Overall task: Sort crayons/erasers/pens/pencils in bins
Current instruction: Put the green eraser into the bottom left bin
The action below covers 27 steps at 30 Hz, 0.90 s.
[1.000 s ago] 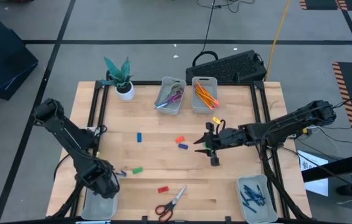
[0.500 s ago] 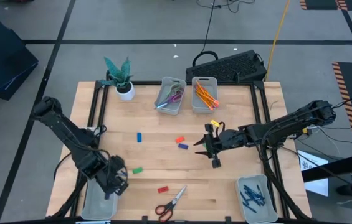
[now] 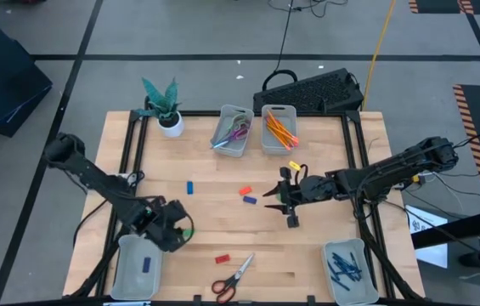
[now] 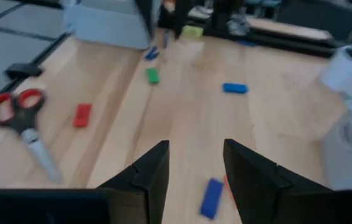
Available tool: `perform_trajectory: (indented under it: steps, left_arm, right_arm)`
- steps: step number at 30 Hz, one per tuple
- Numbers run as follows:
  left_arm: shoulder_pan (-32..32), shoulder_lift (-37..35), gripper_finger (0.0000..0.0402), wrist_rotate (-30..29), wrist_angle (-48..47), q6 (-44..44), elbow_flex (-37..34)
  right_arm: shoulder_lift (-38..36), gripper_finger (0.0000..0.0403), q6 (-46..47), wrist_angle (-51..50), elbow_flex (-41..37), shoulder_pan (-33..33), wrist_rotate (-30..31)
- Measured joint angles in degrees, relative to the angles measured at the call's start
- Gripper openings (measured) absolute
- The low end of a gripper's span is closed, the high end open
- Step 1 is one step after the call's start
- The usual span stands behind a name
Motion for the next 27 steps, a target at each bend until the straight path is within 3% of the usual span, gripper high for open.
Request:
perform_trajectory:
  steps: [4, 10, 16, 22, 27]
  left_arm:
    - [4.34, 2.39, 0.026, 3.72, 3.82, 3.89, -2.21]
    - [7.38, 10.5, 0.025, 7.98, 6.98, 10.76, -0.85]
    - [7.48, 16.24, 0.0246, 12.2, 8.51, 11.74, -0.32]
    - [6.68, 16.85, 0.0244, 12.36, 8.97, 13.23, -0.33]
    - [6.76, 16.91, 0.0199, 12.25, 8.66, 12.99, -0.47]
  right_arm:
    - [0.0, 0.0146, -0.12, 1.63, 0.0, -1.53, 0.31]
    - [0.0, 0.0146, 0.64, 1.42, 0.0, -3.13, 0.14]
    - [0.0, 0.0146, 0.35, 1.28, 0.0, -3.34, 0.12]
    - [0.02, 0.0146, 0.31, 1.34, 0.0, -3.31, 0.1]
    - [0.02, 0.0146, 0.38, 1.25, 0.0, -3.28, 0.07]
